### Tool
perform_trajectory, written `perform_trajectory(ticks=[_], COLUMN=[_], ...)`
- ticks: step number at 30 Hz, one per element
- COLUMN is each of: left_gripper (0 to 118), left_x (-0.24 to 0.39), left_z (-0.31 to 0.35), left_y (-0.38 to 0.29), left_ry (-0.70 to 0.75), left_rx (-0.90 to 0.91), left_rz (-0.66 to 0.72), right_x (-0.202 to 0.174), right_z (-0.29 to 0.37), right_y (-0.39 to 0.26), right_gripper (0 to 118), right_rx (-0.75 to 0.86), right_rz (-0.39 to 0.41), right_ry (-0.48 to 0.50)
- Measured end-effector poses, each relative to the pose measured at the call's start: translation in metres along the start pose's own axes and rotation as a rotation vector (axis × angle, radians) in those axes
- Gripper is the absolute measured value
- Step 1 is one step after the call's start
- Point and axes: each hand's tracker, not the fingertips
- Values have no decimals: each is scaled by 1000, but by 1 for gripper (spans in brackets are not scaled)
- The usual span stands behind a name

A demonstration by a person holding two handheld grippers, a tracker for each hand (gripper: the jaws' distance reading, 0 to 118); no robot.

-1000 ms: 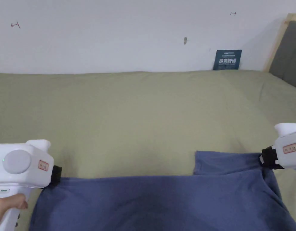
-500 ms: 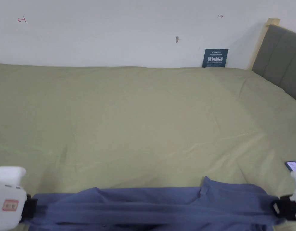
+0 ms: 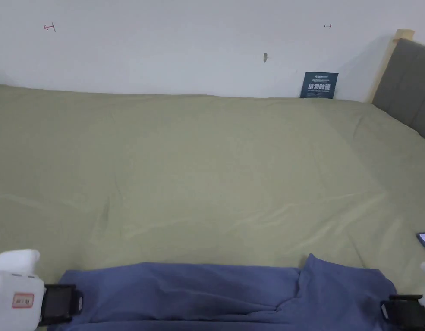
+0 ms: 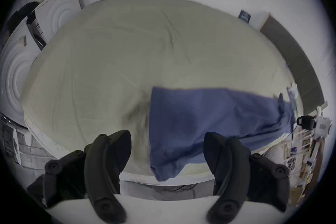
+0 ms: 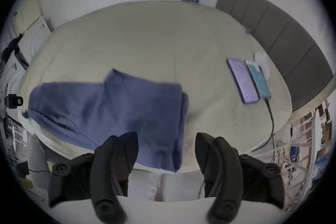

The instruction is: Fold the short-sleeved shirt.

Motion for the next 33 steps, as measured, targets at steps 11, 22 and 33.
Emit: perform_trajectory(ticks=[11,22,33], left_gripper=[0,100,98], left_x=[-15,-55,-57], left_z=[-8,-44,-86], left_y=[-20,-36,-22], left_ry=[-189,-309,-414], left_rx=[62,12,-60], left_rz=[263,354,415], right_x=[-107,-164,-160], right_z=[12,-26,-41], right_y=[15,-3,-15], right_gripper=[0,0,0], right_rx=[228,144,82], right_rz=[-50,-55,-60], right_ry=[154,262,259])
